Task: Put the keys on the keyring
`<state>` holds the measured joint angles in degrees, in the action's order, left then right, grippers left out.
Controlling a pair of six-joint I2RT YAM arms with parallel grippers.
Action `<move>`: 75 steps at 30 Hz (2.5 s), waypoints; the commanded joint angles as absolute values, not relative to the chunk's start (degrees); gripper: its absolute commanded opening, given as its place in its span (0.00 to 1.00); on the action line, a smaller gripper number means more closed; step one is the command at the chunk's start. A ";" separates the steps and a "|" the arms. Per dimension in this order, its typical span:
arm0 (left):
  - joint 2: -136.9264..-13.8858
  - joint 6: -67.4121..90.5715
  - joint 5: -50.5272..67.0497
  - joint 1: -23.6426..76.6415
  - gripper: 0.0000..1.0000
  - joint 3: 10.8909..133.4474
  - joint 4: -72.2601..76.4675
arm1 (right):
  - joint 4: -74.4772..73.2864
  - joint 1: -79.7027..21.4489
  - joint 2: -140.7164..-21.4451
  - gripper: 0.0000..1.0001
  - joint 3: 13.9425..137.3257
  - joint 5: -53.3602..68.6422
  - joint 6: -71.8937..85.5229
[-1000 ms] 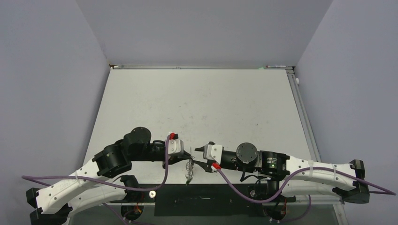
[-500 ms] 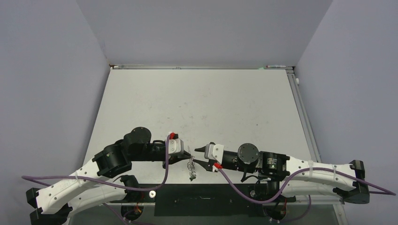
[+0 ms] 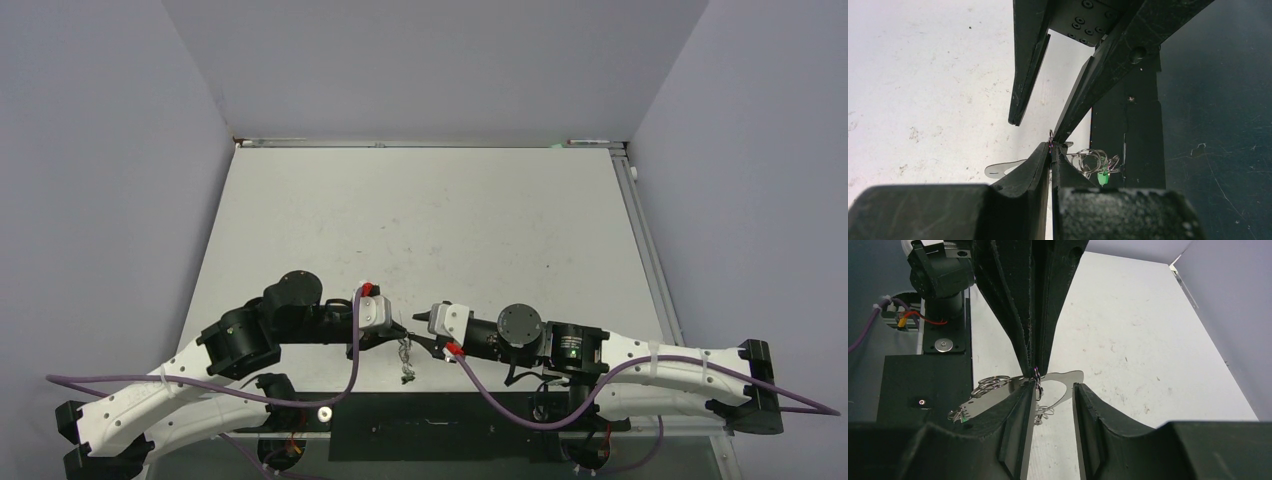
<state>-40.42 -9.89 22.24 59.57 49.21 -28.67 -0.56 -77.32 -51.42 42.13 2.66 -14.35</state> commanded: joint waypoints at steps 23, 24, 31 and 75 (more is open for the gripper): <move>-39.80 -10.08 23.24 59.68 0.00 51.05 -26.36 | -1.19 -76.10 -52.70 0.17 42.10 4.50 -14.86; -39.86 -10.10 23.27 59.68 0.00 51.06 -26.34 | -1.22 -76.05 -52.65 0.15 42.10 4.51 -14.85; -39.21 -10.28 22.20 59.68 0.00 51.14 -26.44 | -0.97 -75.92 -52.17 0.05 41.73 3.81 -14.53; -38.66 -10.02 21.69 58.71 0.00 50.54 -25.82 | -2.19 -75.84 -49.92 0.34 41.76 2.45 -12.06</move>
